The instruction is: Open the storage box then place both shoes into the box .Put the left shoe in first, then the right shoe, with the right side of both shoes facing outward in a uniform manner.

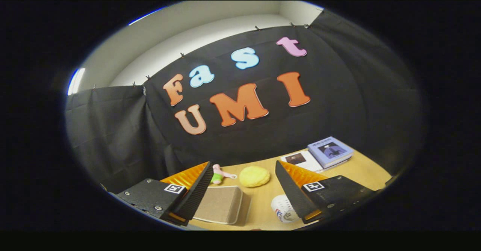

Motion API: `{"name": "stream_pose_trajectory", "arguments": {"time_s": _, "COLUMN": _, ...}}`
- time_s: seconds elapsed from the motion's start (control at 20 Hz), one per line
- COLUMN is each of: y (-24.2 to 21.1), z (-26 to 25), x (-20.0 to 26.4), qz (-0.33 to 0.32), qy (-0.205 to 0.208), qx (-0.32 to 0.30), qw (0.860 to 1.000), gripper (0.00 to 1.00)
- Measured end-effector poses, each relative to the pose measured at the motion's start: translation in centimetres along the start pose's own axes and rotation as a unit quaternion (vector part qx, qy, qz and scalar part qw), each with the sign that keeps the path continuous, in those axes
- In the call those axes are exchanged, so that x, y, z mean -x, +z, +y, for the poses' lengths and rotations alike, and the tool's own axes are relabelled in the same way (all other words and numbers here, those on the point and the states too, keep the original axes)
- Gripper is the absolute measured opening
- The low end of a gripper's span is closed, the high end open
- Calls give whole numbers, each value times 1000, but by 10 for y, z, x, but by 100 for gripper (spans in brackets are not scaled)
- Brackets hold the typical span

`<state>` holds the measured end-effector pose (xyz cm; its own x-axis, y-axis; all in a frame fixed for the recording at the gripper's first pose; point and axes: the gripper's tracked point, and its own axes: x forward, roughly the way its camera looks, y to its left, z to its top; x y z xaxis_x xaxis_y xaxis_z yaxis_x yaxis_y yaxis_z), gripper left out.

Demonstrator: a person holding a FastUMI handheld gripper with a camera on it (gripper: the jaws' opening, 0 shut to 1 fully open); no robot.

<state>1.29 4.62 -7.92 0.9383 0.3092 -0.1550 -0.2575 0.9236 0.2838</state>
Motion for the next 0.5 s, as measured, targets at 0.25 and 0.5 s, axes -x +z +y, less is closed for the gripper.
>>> {"name": "stream_pose_trajectory", "arguments": {"time_s": 0.25, "y": -46, "z": 10, "x": -20, "qz": 56, "qy": 45, "qx": -49, "qw": 996, "gripper": 98}}
{"name": "stream_pose_trajectory", "arguments": {"time_s": 0.5, "y": -100, "z": 16, "x": -40, "qz": 118, "qy": 83, "qx": -96, "qw": 985, "gripper": 98}}
